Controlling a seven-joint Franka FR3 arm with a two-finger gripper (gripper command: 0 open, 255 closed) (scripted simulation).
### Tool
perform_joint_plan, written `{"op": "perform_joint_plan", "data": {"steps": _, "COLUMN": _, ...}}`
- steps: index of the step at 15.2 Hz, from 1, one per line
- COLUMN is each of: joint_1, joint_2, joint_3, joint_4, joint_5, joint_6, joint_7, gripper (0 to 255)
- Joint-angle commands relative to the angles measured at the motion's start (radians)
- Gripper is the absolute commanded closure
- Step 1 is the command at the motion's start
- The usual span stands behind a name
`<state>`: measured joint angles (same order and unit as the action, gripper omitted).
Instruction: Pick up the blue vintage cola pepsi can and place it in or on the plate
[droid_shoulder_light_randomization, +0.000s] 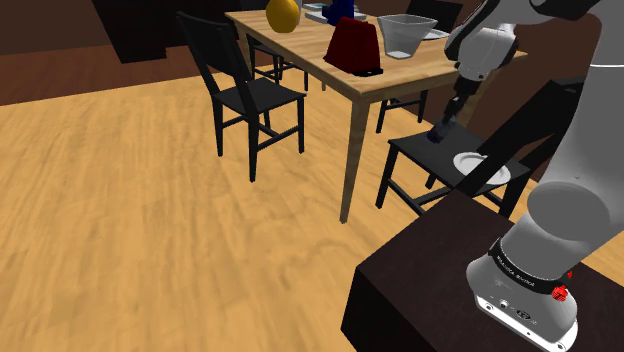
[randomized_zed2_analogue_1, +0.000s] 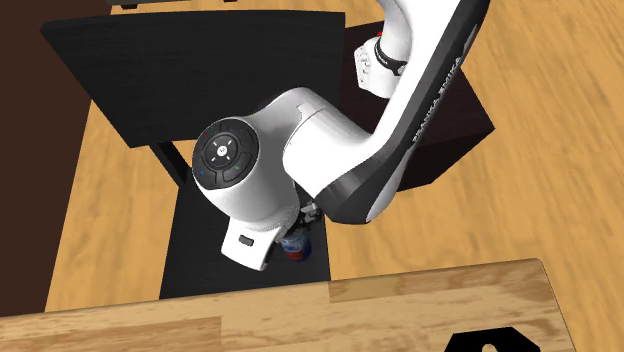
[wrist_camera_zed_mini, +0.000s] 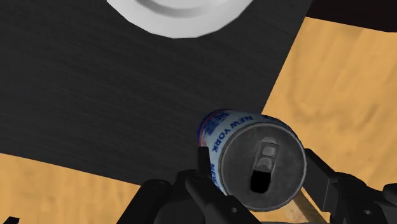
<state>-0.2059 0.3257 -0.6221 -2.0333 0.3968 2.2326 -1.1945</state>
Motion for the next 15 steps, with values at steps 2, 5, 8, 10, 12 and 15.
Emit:
{"op": "perform_joint_plan", "data": {"steps": 2, "joint_1": -0.02, "joint_2": -0.043, "joint_3": -0.03, "joint_4": -0.039, "joint_5": -0.027, "joint_6": -0.004, "joint_7": -0.038, "gripper": 255}}
{"op": "perform_joint_plan", "data": {"steps": 5, "joint_1": -0.046, "joint_2": -0.089, "joint_3": -0.064, "joint_4": -0.08, "joint_5": -0.058, "joint_6": -0.007, "joint_7": -0.084, "gripper": 255}}
{"op": "perform_joint_plan", "data": {"steps": 8, "joint_1": -0.076, "joint_2": -0.129, "joint_3": -0.099, "joint_4": -0.111, "joint_5": -0.089, "joint_6": -0.015, "joint_7": -0.131, "gripper": 255}}
{"op": "perform_joint_plan", "data": {"steps": 10, "joint_1": -0.097, "joint_2": -0.151, "joint_3": -0.123, "joint_4": -0.125, "joint_5": -0.109, "joint_6": -0.022, "joint_7": -0.164, "gripper": 255}}
{"op": "perform_joint_plan", "data": {"steps": 12, "joint_1": -0.12, "joint_2": -0.17, "joint_3": -0.146, "joint_4": -0.135, "joint_5": -0.127, "joint_6": -0.032, "joint_7": -0.198, "gripper": 255}}
{"op": "perform_joint_plan", "data": {"steps": 15, "joint_1": -0.15, "joint_2": -0.176, "joint_3": -0.169, "joint_4": -0.144, "joint_5": -0.134, "joint_6": -0.034, "joint_7": -0.247, "gripper": 255}}
